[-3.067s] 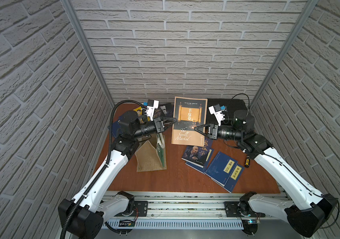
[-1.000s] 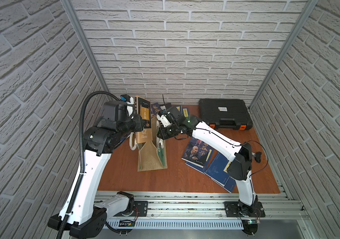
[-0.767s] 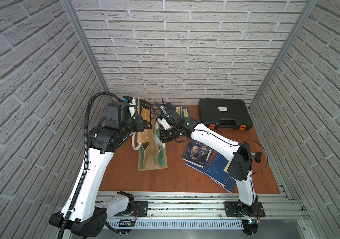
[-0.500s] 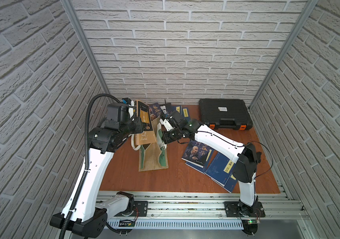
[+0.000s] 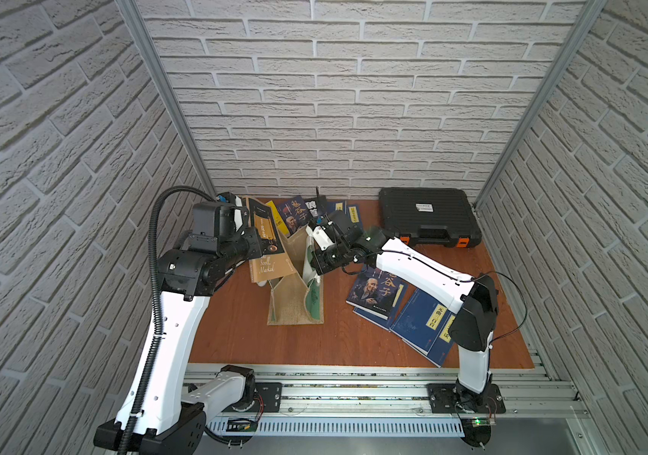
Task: Put the books into the canvas bag
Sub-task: Adjust the canvas bag at the center of the board.
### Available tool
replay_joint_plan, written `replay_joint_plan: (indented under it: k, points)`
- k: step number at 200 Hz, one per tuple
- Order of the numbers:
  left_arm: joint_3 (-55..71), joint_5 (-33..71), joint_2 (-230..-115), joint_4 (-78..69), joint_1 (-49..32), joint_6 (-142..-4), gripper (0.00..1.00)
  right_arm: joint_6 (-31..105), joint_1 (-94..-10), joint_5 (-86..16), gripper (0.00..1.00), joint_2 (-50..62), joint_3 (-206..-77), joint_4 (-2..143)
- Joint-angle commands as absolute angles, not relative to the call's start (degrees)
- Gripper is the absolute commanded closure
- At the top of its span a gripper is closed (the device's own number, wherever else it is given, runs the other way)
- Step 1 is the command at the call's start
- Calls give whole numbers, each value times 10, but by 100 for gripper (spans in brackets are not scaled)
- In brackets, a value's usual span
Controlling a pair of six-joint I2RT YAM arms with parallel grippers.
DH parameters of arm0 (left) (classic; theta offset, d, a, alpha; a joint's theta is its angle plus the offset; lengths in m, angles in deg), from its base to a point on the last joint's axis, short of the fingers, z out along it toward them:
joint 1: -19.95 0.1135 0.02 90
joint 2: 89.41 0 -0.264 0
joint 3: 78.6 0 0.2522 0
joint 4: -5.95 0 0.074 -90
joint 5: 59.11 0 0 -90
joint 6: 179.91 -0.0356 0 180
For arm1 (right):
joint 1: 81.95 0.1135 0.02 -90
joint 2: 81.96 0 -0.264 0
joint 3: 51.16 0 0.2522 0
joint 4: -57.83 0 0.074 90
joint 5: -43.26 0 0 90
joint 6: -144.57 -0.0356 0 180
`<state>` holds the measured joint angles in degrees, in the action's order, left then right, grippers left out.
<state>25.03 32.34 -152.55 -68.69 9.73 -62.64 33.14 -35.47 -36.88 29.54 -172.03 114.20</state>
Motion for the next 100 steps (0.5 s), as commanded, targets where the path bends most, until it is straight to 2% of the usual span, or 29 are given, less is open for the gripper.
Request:
replay_joint_plan:
  k: [1, 55, 71, 87, 100]
  points:
    - [251, 325, -1508, -686, 122, -613, 100, 353, -357, -371, 94, 260, -1700, 1141]
    - [234, 269, -1499, -673, 158, -621, 100, 374, -357, -343, 94, 260, -1711, 1138]
    - [221, 194, -1491, -629, 158, -653, 100, 383, -355, -336, 94, 268, -1734, 1152]
    - [212, 123, -1488, -593, 147, -680, 100, 388, -355, -326, 94, 275, -1759, 1169]
    - [218, 129, -1493, -599, 116, -719, 100, 390, -355, -323, 94, 282, -1779, 1182]
